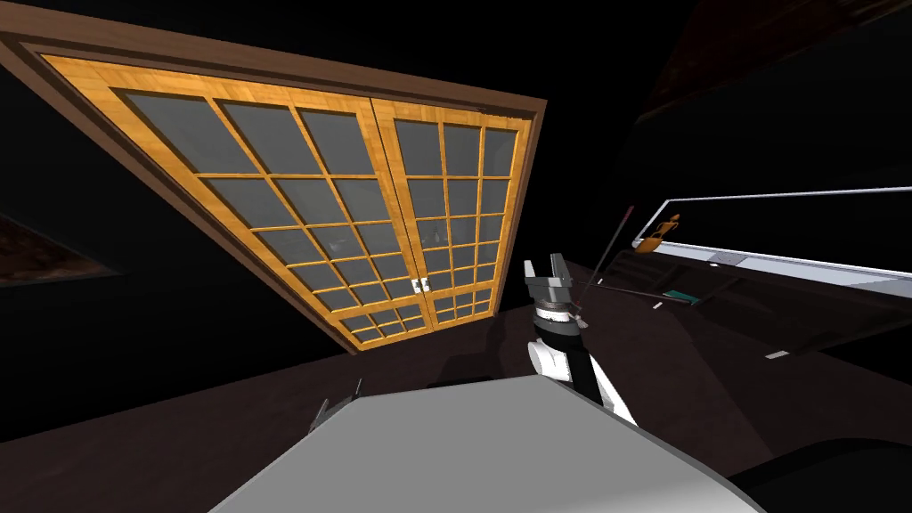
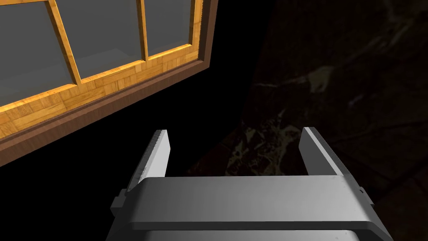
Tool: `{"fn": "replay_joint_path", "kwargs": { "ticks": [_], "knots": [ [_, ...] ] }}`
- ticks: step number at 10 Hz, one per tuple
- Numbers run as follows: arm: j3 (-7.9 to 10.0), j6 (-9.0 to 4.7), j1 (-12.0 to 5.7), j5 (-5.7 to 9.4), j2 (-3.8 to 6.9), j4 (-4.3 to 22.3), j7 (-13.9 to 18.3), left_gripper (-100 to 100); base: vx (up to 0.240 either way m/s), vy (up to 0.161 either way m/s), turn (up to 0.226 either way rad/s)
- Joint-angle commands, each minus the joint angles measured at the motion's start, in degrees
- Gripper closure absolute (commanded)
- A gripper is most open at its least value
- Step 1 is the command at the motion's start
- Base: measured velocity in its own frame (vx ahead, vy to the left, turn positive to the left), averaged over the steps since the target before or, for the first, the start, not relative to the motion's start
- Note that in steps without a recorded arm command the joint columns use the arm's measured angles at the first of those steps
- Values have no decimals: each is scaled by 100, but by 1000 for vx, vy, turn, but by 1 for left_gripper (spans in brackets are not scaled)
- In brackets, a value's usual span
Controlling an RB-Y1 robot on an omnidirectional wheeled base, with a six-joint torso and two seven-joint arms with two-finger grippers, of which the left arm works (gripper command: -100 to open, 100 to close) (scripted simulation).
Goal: Pull the door open
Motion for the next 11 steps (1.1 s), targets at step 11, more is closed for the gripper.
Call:
{"fn": "replay_joint_path", "kwargs": {
  "ticks": [11],
  "knots": [
    [-38, 2, -975, 57, -440, -109, -274, -100, 154, 43, -118]
  ]
}}
